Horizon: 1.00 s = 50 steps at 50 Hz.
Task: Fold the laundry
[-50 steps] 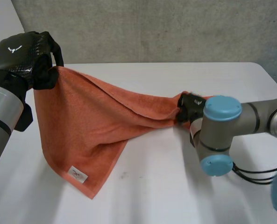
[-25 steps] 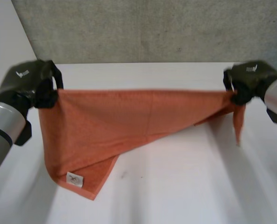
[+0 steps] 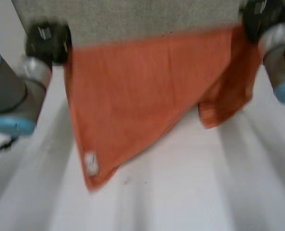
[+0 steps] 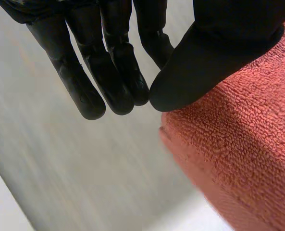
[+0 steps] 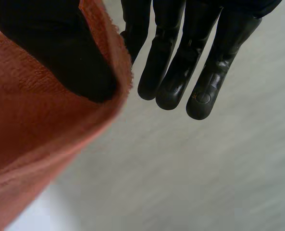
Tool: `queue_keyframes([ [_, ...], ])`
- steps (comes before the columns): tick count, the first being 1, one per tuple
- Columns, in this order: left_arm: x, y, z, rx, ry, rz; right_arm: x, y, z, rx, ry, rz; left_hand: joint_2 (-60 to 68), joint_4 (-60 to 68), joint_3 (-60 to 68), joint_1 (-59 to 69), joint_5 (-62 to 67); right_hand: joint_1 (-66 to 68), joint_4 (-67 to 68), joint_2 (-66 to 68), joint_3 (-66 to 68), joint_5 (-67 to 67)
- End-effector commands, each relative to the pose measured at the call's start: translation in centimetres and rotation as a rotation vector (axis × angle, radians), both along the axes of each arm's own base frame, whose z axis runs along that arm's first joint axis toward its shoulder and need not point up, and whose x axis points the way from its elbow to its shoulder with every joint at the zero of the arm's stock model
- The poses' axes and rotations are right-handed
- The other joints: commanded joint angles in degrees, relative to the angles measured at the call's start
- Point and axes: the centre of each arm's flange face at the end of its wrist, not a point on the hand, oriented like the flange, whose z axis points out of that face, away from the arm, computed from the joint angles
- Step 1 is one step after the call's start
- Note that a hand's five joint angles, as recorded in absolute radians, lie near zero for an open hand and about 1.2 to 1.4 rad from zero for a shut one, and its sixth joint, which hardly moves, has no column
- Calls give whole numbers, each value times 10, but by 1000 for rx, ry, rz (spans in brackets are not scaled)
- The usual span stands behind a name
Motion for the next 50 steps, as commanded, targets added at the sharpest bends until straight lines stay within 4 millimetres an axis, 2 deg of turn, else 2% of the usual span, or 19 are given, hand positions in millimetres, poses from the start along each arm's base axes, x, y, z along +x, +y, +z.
queue_keyframes([
  [1, 6, 21, 121, -554, 196, 22, 7, 33, 104, -441, -220, 99, 102, 102, 103, 114, 108, 237, 118, 123, 122, 138],
  [4, 8, 30, 115, -518, 217, 43, 8, 42, 93, -391, -209, 144, 102, 102, 103, 114, 108, 237, 118, 123, 122, 138],
  [6, 8, 32, 90, -421, 188, 43, 12, 43, 60, -285, -167, 182, 102, 102, 103, 114, 108, 237, 118, 123, 122, 138],
  [7, 8, 32, 90, -421, 188, 43, 12, 43, 60, -284, -167, 182, 102, 102, 103, 114, 108, 237, 118, 123, 122, 138],
  [9, 8, 33, 55, -306, 146, 46, 13, 44, 23, -155, -131, 192, 102, 102, 103, 114, 108, 237, 118, 123, 122, 138],
  [12, 9, 35, 38, -258, 130, 50, 12, 47, 9, -98, -114, 190, 102, 102, 103, 114, 108, 237, 118, 123, 122, 138],
  [14, 14, 37, 3, -162, 92, 58, 10, 57, -15, 22, -82, 188, 102, 102, 103, 114, 108, 237, 118, 123, 122, 138],
  [18, 18, 42, -29, -72, 61, 67, 6, 65, -41, 149, -65, 182, 102, 102, 103, 114, 108, 237, 118, 123, 122, 138],
  [20, 20, 43, -44, -30, 41, 74, 2, 76, -74, 287, -33, 185, 102, 102, 103, 114, 108, 237, 118, 123, 122, 138],
  [21, 22, 43, -63, 20, 20, 82, 2, 76, -74, 288, -33, 185, 102, 102, 103, 114, 108, 237, 118, 123, 122, 138],
  [22, 27, 41, -83, 76, -1, 96, 1, 82, -91, 352, -18, 189, 102, 102, 103, 114, 108, 237, 118, 123, 122, 138],
  [23, 27, 41, -83, 77, -2, 96, 1, 83, -91, 353, -18, 189, 102, 102, 103, 114, 108, 237, 118, 123, 122, 138],
  [25, 34, 38, -109, 155, -22, 114, 0, 97, -123, 470, 11, 225, 102, 102, 103, 114, 108, 237, 118, 123, 122, 138],
  [26, 34, 38, -109, 155, -23, 114, 0, 97, -123, 471, 11, 225, 102, 102, 103, 114, 108, 237, 118, 123, 122, 138],
  [28, 35, 40, -118, 182, -34, 118, -6, 102, -154, 574, 13, 227, 102, 102, 103, 114, 108, 237, 118, 123, 122, 138],
  [33, 43, 40, -126, 210, -42, 136, -21, 97, -180, 690, -71, 178, 102, 102, 103, 114, 108, 237, 118, 123, 122, 138],
  [35, 45, 39, -124, 208, -38, 139, -27, 95, -183, 720, -137, 161, 102, 102, 103, 114, 108, 237, 118, 123, 122, 138],
  [44, 51, 38, -114, 184, -19, 157, -68, 83, -194, 841, -482, 31, 102, 102, 103, 114, 108, -207, -327, -321, -323, -307],
  [50, 52, 38, -114, 186, -18, 158, -89, 86, -200, 871, -583, -35, 102, 102, 103, 114, 108, -225, -344, -339, -340, -324],
])
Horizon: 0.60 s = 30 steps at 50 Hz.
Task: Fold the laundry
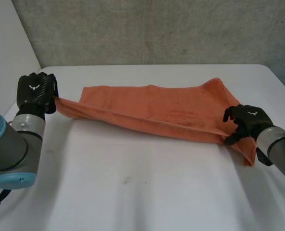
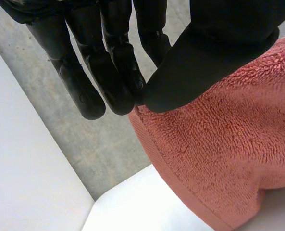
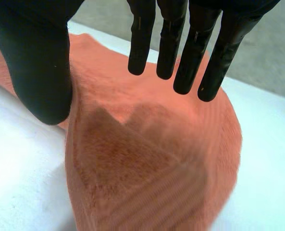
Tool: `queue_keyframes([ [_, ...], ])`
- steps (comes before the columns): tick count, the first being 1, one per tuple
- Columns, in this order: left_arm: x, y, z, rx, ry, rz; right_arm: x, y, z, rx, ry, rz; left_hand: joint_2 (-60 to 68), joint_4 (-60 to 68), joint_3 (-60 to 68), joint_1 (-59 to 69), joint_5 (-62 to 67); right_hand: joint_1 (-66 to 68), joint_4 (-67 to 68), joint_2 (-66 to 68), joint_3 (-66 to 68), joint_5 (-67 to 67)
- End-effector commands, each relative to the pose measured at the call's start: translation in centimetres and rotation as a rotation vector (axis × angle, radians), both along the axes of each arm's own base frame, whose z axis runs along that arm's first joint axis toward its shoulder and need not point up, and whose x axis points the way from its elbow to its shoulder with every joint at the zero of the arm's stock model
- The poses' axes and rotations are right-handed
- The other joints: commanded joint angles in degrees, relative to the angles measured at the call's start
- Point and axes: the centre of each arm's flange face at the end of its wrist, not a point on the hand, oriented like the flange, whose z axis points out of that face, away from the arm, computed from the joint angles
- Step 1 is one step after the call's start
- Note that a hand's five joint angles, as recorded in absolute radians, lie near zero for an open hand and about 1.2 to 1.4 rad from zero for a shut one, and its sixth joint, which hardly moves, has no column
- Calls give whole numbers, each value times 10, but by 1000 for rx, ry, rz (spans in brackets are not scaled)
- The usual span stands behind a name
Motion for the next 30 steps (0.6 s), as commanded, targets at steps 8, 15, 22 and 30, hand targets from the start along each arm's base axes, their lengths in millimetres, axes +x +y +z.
queue_keyframes([
  [8, 3, -1, 0, 0, 3, 8, -38, 10, -14, 99, -104, -160, 102, 102, 103, 110, 108, 46, 7, 5, 7, 6],
  [15, 3, 1, -3, 12, 0, 8, -47, 24, -15, 119, -100, -179, 102, 102, 103, 110, 108, 44, 6, 3, 5, 4],
  [22, 3, 1, -3, 14, 0, 7, -45, 28, -17, 112, -92, -168, 102, 102, 103, 110, 108, 46, 7, 5, 7, 6],
  [30, 4, 2, -4, 17, -4, 9, -43, 26, -22, 66, -88, -161, 102, 102, 103, 110, 108, 206, 167, 165, 166, 165],
])
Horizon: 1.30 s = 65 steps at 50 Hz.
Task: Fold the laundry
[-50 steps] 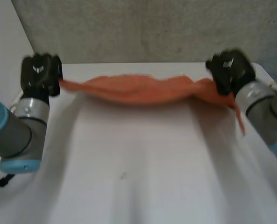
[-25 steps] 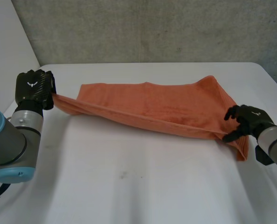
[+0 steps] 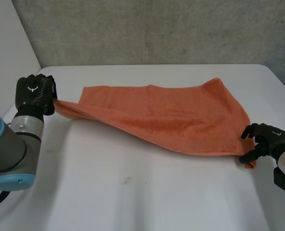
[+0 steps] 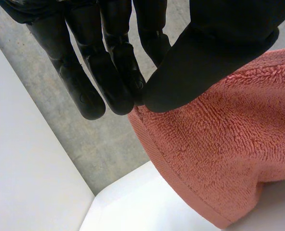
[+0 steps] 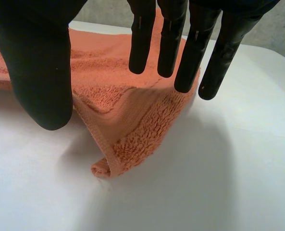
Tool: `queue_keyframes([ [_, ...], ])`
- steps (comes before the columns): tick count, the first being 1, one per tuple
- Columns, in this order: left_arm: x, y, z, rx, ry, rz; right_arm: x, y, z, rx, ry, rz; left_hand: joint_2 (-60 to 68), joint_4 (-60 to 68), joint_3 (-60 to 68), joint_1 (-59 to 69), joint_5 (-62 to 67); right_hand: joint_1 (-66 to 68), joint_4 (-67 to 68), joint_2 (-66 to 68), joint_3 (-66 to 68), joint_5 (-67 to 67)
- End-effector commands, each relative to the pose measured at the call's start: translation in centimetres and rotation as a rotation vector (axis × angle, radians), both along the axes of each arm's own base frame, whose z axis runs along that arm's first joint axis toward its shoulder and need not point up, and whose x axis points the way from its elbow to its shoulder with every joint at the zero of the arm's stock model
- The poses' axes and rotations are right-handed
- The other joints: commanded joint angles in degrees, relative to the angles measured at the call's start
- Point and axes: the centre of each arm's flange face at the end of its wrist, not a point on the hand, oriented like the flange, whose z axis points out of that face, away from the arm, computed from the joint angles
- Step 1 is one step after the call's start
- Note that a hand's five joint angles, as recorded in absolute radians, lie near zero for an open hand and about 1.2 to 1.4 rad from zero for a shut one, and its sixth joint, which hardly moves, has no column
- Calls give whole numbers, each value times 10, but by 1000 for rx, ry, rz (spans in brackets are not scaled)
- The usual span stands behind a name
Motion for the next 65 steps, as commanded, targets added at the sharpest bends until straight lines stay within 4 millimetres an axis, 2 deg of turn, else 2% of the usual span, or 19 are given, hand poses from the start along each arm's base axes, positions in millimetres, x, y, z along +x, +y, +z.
queue_keyframes([
  [1, 1, 0, -1, 4, -3, 3, 1, -5, -3, -59, 9, 1, 102, 102, 103, 110, 108, 313, 276, 274, 275, 274],
  [2, 1, 0, -1, 4, -3, 3, 1, -5, -3, -59, 9, 1, 102, 102, 103, 110, 108, 314, 277, 275, 276, 275],
  [4, 0, 2, -3, 14, -7, 2, -1, -9, -1, -84, 32, 6, 102, 102, 103, 110, 108, 515, 479, 477, 478, 477],
  [13, 4, 10, 0, 77, -20, 8, -2, -14, 7, -126, 120, 43, 102, 102, 103, 110, 108, 516, 480, 478, 479, 478],
  [16, 7, 20, 10, 91, -22, 11, -2, -15, 19, -166, 173, 63, 102, 102, 103, 110, 108, 516, 480, 478, 479, 478],
  [18, 10, 26, 17, 97, -24, 12, -1, -7, 47, -219, 273, 100, 102, 102, 103, 110, 108, 516, 480, 478, 479, 478],
  [19, 14, 34, 23, 107, -25, 20, -1, -7, 47, -219, 273, 101, 102, 102, 103, 110, 108, 516, 480, 478, 479, 478],
  [24, 29, 60, 44, 143, -36, 52, 1, 15, 88, -213, 502, 212, 102, 102, 103, 110, 108, 516, 480, 478, 479, 478],
  [29, 35, 107, 72, 215, -52, 18, 2, 38, 114, -147, 607, 299, 102, 102, 103, 110, 108, 516, 480, 478, 479, 478],
  [34, 36, 128, 79, 273, -59, -41, 3, 54, 122, -51, 674, 387, 102, 102, 103, 110, 108, 516, 480, 478, 479, 478],
  [39, 33, 132, 71, 320, -63, -77, 4, 48, 127, -97, 710, 396, 102, 102, 103, 110, 108, 516, 480, 478, 479, 478],
  [41, 34, 129, 68, 329, -65, -75, 4, 43, 126, -118, 716, 388, 102, 102, 103, 110, 108, 516, 480, 478, 479, 478],
  [46, 30, 98, 48, 352, -75, -78, 4, 4, 91, -139, 725, 377, 102, 102, 103, 110, 108, 516, 480, 478, 479, 478],
  [49, 28, 88, 45, 342, -78, -80, 7, -5, 86, -157, 729, 378, 102, 102, 103, 110, 108, 516, 480, 478, 479, 478],
  [54, 22, 46, 22, 350, -90, -82, 39, -30, 61, -219, 742, 443, 102, 102, 103, 110, 108, 516, 480, 478, 479, 478],
  [60, 13, 12, 2, 346, -112, -76, 53, -56, 50, -268, 770, 411, 102, 102, 103, 110, 108, 516, 480, 478, 479, 478],
  [63, 0, -19, -14, 311, -141, -52, 68, -84, 45, -391, 767, 368, 102, 102, 103, 110, 108, 516, 480, 478, 479, 478],
  [64, 0, -19, -14, 311, -141, -52, 68, -84, 45, -391, 767, 368, 102, 102, 103, 110, 108, 516, 480, 478, 479, 478],
  [65, -2, -29, -19, 297, -147, -36, 77, -100, 42, -467, 756, 346, 102, 102, 103, 110, 108, 516, 480, 478, 479, 478],
])
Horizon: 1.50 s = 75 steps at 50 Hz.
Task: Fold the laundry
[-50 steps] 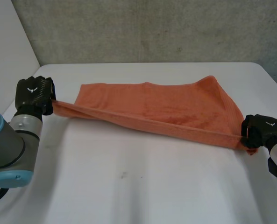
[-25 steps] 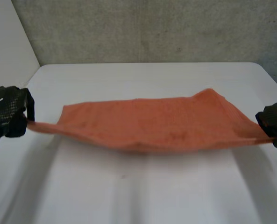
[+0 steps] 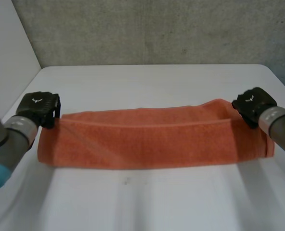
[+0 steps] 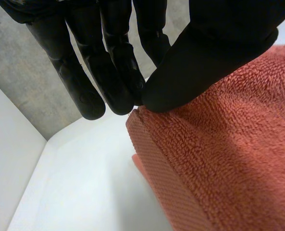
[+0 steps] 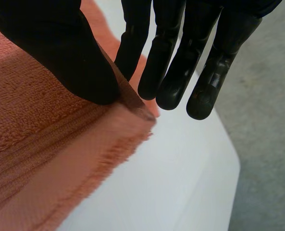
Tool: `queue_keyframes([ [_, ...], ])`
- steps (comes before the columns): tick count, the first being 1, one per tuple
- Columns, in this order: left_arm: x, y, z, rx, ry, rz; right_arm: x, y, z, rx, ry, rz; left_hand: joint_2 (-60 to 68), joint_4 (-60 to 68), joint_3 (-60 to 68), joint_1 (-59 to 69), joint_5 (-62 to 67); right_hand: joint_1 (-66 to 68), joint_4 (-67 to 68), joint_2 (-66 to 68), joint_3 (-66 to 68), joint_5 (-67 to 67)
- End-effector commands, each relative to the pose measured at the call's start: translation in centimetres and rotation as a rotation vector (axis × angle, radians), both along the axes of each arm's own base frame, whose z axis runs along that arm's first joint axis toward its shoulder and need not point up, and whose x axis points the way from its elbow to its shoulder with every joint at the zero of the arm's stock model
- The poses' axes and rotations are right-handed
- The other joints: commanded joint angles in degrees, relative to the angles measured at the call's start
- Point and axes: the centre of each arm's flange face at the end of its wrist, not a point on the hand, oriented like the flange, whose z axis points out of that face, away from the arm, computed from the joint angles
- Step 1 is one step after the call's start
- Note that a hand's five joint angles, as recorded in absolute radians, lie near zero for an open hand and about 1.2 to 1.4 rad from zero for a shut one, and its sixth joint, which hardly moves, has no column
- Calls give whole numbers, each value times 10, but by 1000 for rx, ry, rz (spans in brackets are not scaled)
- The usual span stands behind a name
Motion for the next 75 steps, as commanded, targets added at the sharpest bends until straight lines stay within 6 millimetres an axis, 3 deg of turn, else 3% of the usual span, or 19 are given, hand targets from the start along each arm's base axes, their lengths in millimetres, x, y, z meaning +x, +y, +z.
queue_keyframes([
  [1, -17, -52, -28, -68, -42, 35, 24, -43, -7, -184, -49, 14, 102, 102, 103, 110, 108, 237, 118, 123, 122, 135],
  [9, -30, -86, -43, -194, -40, 26, 38, -74, -25, -310, -70, 31, 102, 102, 103, 110, 108, 237, 118, 123, 122, 135],
  [21, -45, -102, -56, -280, -66, -9, 45, -102, -54, -438, -92, 27, 102, 102, 103, 110, 108, 237, 118, 123, 122, 135],
  [22, -45, -102, -56, -280, -66, -9, 45, -103, -55, -439, -94, 31, 102, 102, 103, 110, 108, 14, -105, -99, -101, -87],
  [23, -50, -100, -57, -290, -64, -22, 45, -103, -55, -439, -94, 31, -193, -192, -192, -185, -186, 12, -107, -102, -103, -90],
  [24, -55, -96, -58, -290, -63, -34, 45, -103, -54, -442, -97, 22, -598, -598, -597, -590, -592, -431, -550, -545, -546, -533],
  [25, -55, -96, -58, -290, -63, -34, 45, -103, -54, -442, -97, 21, -598, -598, -597, -590, -592, -435, -554, -549, -550, -537],
  [26, -60, -90, -60, -287, -65, -47, 44, -104, -52, -451, -103, 7, -547, -546, -546, -538, -540, -463, -582, -577, -578, -565],
  [28, -63, -85, -61, -283, -67, -58, 42, -104, -46, -469, -112, -14, -598, -598, -597, -590, -592, -463, -582, -577, -578, -565],
  [30, -66, -80, -57, -291, -70, -67, 38, -102, -23, -503, -168, -59, -598, -598, -597, -590, -592, -463, -582, -577, -578, -565],
  [33, -66, -74, -43, -328, -81, -69, 35, -99, -8, -513, -215, -77, -598, -598, -597, -590, -592, -463, -582, -577, -578, -565],
  [35, -63, -63, -25, -354, -87, -66, 28, -87, 21, -514, -321, -95, -598, -598, -597, -590, -592, -463, -582, -577, -578, -565],
  [38, -59, -50, -5, -375, -75, -62, 23, -68, 46, -495, -402, -102, -598, -598, -597, -590, -592, -463, -582, -577, -578, -565],
  [44, -54, -17, 15, -381, -63, -74, 17, -30, 58, -371, -440, -119, -598, -598, -597, -590, -592, -463, -582, -577, -578, -565],
  [49, -56, 23, 15, -340, -32, -111, -5, -3, 32, -123, -386, -177, -598, -598, -597, -590, -592, -463, -582, -577, -578, -565],
  [55, -51, 42, 21, -302, 73, -108, -31, 6, 5, 44, -365, -216, -598, -598, -597, -590, -592, -430, -550, -544, -545, -532],
  [64, -48, 43, 19, -237, 223, -92, -53, -8, -27, 89, -372, -223, -598, -598, -597, -590, -592, -363, -482, -477, -478, -465],
  [69, -46, 42, 17, -219, 230, -86, -68, -21, -44, 63, -368, -250, -598, -598, -597, -590, -592, -237, -356, -351, -352, -339],
  [75, -45, 44, 13, -206, 227, -83, -69, -27, -56, 71, -378, -232, -598, -598, -597, -590, -592, -200, -319, -314, -315, -302],
])
